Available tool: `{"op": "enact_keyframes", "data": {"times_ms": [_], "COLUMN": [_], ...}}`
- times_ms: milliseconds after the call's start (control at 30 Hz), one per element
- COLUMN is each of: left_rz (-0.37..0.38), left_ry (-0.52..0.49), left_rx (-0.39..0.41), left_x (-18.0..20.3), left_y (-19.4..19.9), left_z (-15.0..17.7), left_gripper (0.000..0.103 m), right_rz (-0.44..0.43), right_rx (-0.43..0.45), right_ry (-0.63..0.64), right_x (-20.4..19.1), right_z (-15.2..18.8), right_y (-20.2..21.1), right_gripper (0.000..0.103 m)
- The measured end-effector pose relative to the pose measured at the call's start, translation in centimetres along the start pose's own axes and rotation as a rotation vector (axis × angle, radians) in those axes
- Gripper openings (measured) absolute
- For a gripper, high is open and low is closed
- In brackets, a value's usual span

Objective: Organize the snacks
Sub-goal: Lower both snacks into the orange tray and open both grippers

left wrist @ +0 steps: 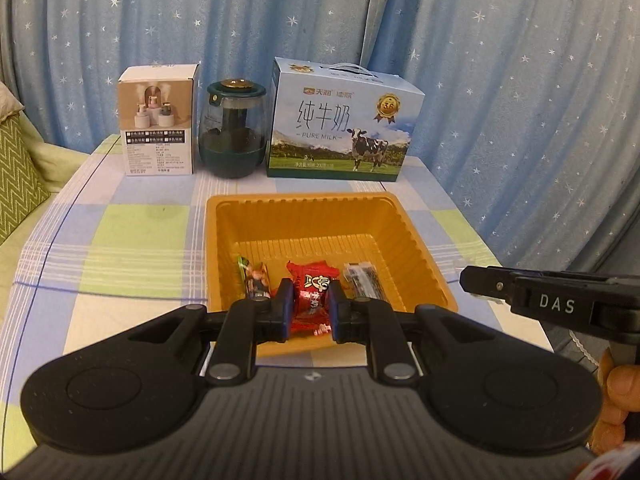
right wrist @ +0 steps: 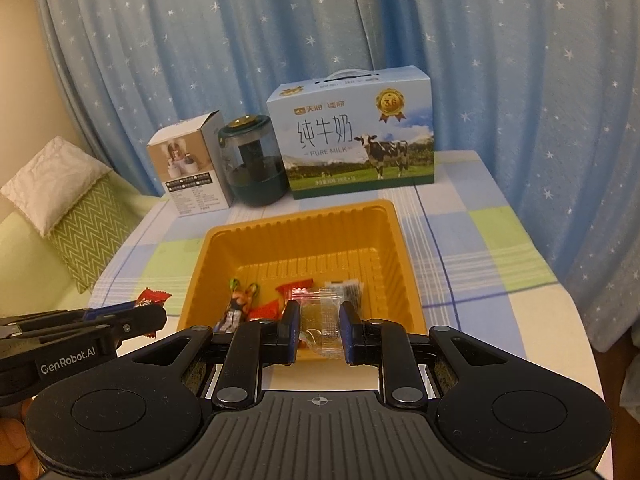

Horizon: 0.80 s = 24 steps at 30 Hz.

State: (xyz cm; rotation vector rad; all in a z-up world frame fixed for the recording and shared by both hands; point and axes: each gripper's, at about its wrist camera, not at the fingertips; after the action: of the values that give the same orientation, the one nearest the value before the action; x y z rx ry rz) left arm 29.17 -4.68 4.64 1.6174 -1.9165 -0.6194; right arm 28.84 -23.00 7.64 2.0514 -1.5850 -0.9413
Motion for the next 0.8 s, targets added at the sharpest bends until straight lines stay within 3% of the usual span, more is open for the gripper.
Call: {"op": "enact_keyframes", "data": {"times_ms": [333, 800], "left_rz": [-0.015, -0.009], "left_ry": [-0.028, -0.052], "left_rx": [-0.007, -0.029], "left_x": [-0.2, 0.1], "left_y": [-2.6, -5.4], "left_z": [-2.7, -3.6], "left_gripper": [0.016, 0.016], "right_rz": [0.006, 0.008], "right_rx": [-0.038, -0.062], "right_ry": [0.006, 0.02], "right_x": [0.6, 1.0], "right_z": [-2.6, -4.0], "right_y": [-3.5, -6.3], "right_gripper": [0.021, 0.021]}}
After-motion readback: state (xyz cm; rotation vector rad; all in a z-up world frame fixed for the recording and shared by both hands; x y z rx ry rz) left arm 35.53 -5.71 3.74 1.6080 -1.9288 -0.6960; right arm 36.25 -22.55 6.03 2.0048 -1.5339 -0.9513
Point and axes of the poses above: each gripper's, at about its wrist camera, not at the fingertips, and y roughly against the way its jaws point, x to its right, z to its underside, and after that the axes turned 4 degrees about -z, right-handed
